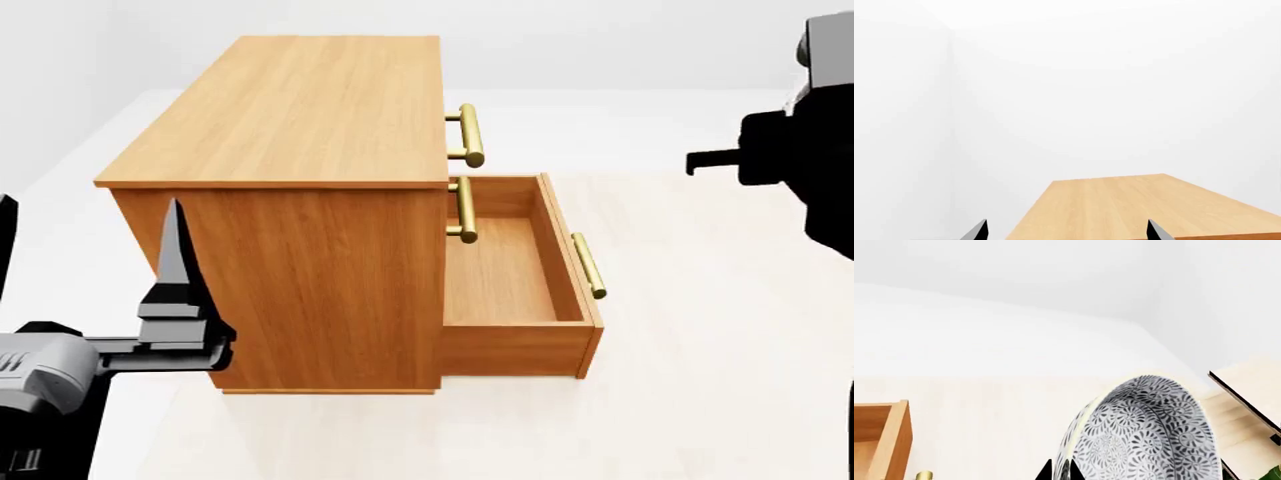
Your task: Put the bowl on top of the cabinet.
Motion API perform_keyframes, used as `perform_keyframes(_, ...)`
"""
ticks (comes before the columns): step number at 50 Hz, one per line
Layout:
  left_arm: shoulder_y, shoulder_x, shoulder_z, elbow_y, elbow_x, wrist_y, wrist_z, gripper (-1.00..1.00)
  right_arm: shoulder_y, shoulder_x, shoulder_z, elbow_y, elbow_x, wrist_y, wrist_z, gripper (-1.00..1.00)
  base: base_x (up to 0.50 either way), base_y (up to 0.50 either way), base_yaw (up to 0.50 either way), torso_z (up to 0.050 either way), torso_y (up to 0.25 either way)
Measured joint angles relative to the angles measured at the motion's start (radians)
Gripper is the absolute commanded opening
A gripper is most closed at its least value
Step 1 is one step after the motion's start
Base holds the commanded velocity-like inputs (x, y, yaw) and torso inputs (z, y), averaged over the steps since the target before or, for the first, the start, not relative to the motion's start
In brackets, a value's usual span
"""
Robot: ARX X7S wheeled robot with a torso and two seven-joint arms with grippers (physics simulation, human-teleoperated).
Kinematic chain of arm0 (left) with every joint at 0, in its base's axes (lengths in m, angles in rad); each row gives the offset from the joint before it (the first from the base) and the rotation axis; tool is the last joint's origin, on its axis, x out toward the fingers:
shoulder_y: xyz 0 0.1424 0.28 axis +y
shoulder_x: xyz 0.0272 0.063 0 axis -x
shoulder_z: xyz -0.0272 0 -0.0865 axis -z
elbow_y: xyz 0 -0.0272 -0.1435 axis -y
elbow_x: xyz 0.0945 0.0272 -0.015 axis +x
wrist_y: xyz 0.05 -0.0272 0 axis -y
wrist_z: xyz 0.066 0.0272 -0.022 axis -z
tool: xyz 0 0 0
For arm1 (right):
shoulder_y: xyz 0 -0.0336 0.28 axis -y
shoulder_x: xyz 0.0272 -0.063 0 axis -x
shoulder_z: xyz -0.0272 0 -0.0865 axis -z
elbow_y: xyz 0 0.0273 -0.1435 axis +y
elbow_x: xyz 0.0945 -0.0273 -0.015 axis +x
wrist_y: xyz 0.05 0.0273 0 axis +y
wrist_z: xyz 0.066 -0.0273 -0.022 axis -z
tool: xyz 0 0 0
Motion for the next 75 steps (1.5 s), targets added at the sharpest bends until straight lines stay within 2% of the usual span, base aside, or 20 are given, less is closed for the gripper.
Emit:
perform_keyframes(24,-0.01,0.008,0.016,-0.004,0.003,-0.002,0.005,1.0,0.355,-0.141,-0.308,0.358,-0.06,-0.11,-0.14,-1.0,0.0,0.0,0.0,0.0,0.0)
perform_keyframes(45,-0.012,0.012,0.026,-0.012,0.005,0.006,0.011,1.0,0.565,-0.31,-0.451,0.649,-0.084,-0.207,-0.273,-1.0,0.0,0.0,0.0,0.0,0.0)
perform_keyframes(52,-0.014,0.012,0.027,-0.015,0.004,0.009,0.013,1.0,0.601,-0.353,-0.477,0.66,-0.076,-0.198,-0.301,-1.0,0.0,0.0,0.0,0.0,0.0)
perform_keyframes(75,-0.018,0.017,0.036,-0.017,0.007,0.009,0.015,1.0,0.664,-0.466,-0.486,0.496,0.01,-0.048,-0.335,-1.0,0.0,0.0,0.0,0.0,0.0)
